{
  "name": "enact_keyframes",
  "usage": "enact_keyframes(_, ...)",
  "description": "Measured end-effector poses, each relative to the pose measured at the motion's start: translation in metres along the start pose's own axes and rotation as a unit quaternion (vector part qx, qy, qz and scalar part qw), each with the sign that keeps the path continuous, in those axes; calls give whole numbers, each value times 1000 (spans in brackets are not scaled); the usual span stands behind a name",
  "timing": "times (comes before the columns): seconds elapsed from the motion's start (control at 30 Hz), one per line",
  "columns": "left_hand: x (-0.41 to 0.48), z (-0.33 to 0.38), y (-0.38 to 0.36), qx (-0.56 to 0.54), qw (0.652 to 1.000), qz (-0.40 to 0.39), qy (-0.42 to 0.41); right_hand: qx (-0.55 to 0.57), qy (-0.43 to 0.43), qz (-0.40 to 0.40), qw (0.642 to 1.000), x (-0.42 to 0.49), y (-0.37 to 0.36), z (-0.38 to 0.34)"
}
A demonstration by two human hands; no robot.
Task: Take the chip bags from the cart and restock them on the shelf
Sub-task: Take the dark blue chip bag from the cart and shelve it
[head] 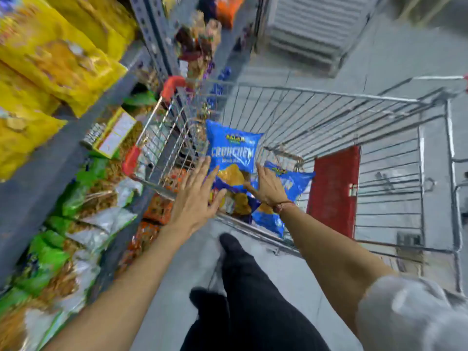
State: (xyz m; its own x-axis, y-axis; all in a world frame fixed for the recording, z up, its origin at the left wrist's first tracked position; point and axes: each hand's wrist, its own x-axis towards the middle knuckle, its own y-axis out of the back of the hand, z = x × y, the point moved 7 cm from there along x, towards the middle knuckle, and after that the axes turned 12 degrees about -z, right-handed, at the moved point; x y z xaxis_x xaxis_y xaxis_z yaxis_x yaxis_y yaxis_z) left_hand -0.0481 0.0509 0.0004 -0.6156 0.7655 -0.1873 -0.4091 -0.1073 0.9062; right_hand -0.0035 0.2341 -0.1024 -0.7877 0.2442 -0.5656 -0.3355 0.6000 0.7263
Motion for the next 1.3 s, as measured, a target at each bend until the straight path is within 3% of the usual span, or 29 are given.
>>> enact_keyframes(0.23, -15, -14, -17, -1, 1000, 30, 11, 23, -18, -216, 976, 54, -69, -1)
enact_keyframes(0.4, -15, -15, -17, 9, 998, 57, -6, 20, -35, -293, 955, 77, -95, -5)
enact_keyframes(0.63, -15, -16, -18, 9, 996, 86, -7, 79, -28, -316, 945, 87, -108, 3)
enact_keyframes(0.87, -16, -17, -22, 13, 998, 64, 6, 187, -16, -254, 949, 72, -77, 20)
enact_keyframes(1.17, -20, -15, -17, 1, 999, -7, 44, 411, 3, -104, 906, 23, 4, 21)
enact_keyframes(1.3, -24, -18, 15, -33, 998, 24, 43, 482, 50, -43, 874, -10, 50, -3)
